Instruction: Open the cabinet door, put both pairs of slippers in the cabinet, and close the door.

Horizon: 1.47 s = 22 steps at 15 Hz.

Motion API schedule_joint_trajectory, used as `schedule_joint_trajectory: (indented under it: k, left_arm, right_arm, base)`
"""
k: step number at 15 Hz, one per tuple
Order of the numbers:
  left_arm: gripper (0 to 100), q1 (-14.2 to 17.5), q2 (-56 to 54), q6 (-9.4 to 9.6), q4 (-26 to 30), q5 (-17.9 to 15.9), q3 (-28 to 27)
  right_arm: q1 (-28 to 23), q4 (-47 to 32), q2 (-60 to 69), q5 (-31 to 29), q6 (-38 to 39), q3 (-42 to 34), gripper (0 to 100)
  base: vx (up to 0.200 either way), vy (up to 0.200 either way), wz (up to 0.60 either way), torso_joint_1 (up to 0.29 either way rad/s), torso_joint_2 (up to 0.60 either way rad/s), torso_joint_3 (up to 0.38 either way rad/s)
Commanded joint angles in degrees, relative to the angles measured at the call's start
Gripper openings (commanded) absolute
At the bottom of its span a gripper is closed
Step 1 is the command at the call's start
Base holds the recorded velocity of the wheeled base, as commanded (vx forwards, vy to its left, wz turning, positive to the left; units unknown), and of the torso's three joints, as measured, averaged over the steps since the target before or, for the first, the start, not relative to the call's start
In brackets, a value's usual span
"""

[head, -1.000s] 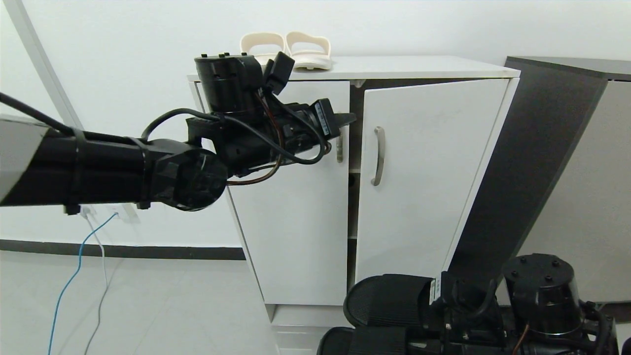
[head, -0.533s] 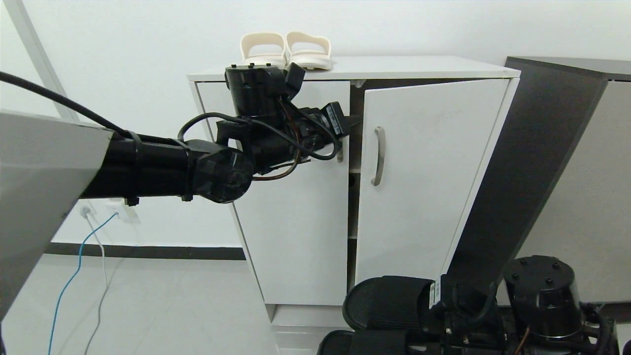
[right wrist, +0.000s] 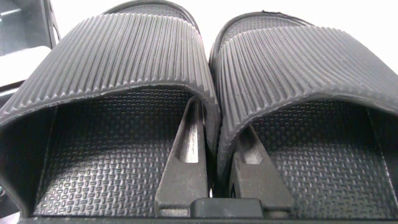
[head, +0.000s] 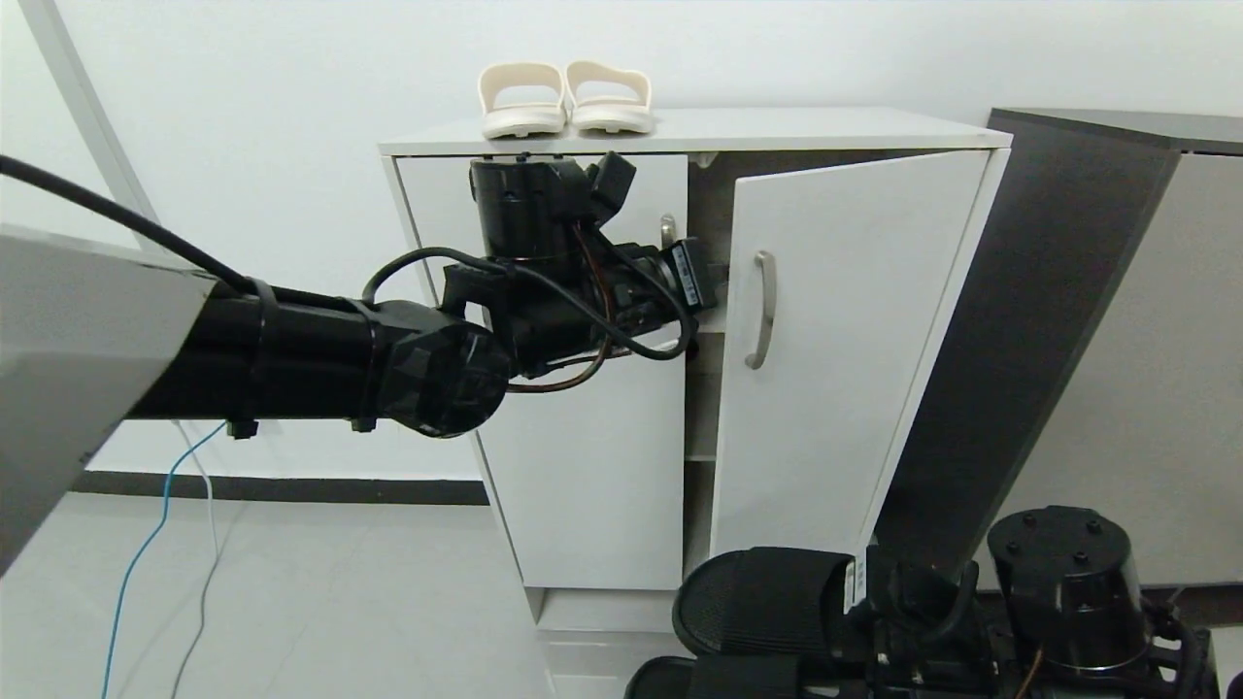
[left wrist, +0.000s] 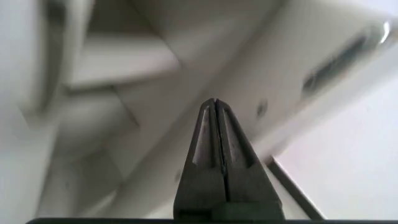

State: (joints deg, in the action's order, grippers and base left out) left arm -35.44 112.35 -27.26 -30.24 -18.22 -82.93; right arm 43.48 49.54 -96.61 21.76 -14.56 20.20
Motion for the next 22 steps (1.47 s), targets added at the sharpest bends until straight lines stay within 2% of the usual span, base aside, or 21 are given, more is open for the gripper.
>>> schedule_joint_trajectory:
  k: [1,3,6,8,9,10,12,13,14,15,16,17,18,20,21,22]
  left_arm:
    - [0,-1.7,-3.5,0.98,-0.9,-0.2,2.7]
    - [0,-2.6,-3.6,1.07,-4.3,-0.5,3.6]
    - [0,-2.0,-3.1,1.07,-4.8,-0.5,4.2]
    - [0,-0.2,-3.8,1.07,-4.9,-0.3,5.2]
    - [0,2.1,-6.3,1.15,-4.8,-0.1,7.4]
    - [0,3.1,-7.5,1.15,-4.8,-0.1,8.7]
    - [0,6.6,-14.5,1.24,-4.4,0.0,16.0]
    - [0,8.1,-19.2,2.65,-4.2,0.1,21.3]
    - [0,8.9,-21.7,3.79,-4.2,0.1,24.2]
    - [0,10.3,-26.7,6.78,-4.0,0.1,30.1]
    - [0,12.5,-34.1,11.7,-3.6,0.4,38.5]
    - [0,13.8,-39.1,13.72,-3.3,1.9,43.0]
    - [0,14.4,-43.0,14.6,-3.2,3.7,46.3]
    - [0,14.6,-55.0,14.95,-1.5,10.3,53.9]
    - [0,14.6,-60.1,15.39,1.2,13.1,56.7]
    - [0,14.6,-65.9,16.97,5.5,15.8,59.8]
  right_arm:
    - [0.1,0.0,0.0,0.0,0.0,0.0,0]
    - [0.1,0.0,0.0,0.0,0.0,0.0,0]
    - [0.0,0.1,0.0,-0.1,0.0,0.0,0]
    - [-0.1,0.1,-0.1,-0.1,0.1,0.0,0]
    - [-0.3,0.1,-0.1,-0.1,0.1,0.1,0]
    - [-0.4,0.1,-0.2,-0.1,0.1,0.1,0]
    - [-0.8,0.1,-0.3,0.0,0.1,0.2,0]
    - [-0.9,0.1,-0.3,0.0,0.1,0.2,0]
    - [-0.9,0.2,-0.3,0.0,0.1,0.2,0]
    - [-0.9,0.1,-0.4,0.0,0.2,0.2,0]
    - [-0.9,0.1,-0.5,0.0,0.2,0.3,0]
    - [-0.9,0.1,-0.5,-0.1,0.2,0.3,0]
    - [-0.9,0.1,-0.5,-0.1,0.2,0.3,0]
    - [-1.0,0.1,-0.5,-0.1,0.2,0.4,0]
    - [-1.1,0.1,-0.5,-0.1,0.2,0.4,0]
    - [-1.1,0.1,-0.5,-0.1,0.2,0.4,0]
  base:
    - [-0.2,0.0,0.0,0.002,0.0,0.002]
    - [-0.2,0.0,0.0,0.0,0.0,0.007]
    - [-0.067,0.0,0.0,0.001,0.0,0.002]
    - [0.0,0.0,0.0,0.0,0.0,0.0]
    - [0.0,0.0,0.0,0.0,0.0,0.0]
    - [0.0,0.0,0.0,0.0,0.0,0.0]
    - [0.0,0.0,0.0,0.0,0.0,0.0]
    - [0.0,0.0,0.0,0.0,0.0,0.0]
    - [0.0,0.0,0.0,0.0,0.0,0.0]
    - [0.0,0.0,0.0,0.0,0.0,0.0]
    - [0.0,0.0,0.0,0.0,0.0,0.0]
    - [0.0,0.0,0.0,0.0,0.0,0.0]
    - [0.0,0.0,0.0,0.0,0.0,0.0]
    - [0.0,0.0,0.0,0.0,0.0,0.0]
    - [0.0,0.0,0.0,0.0,0.0,0.0]
    - [0.0,0.0,0.0,0.0,0.0,0.0]
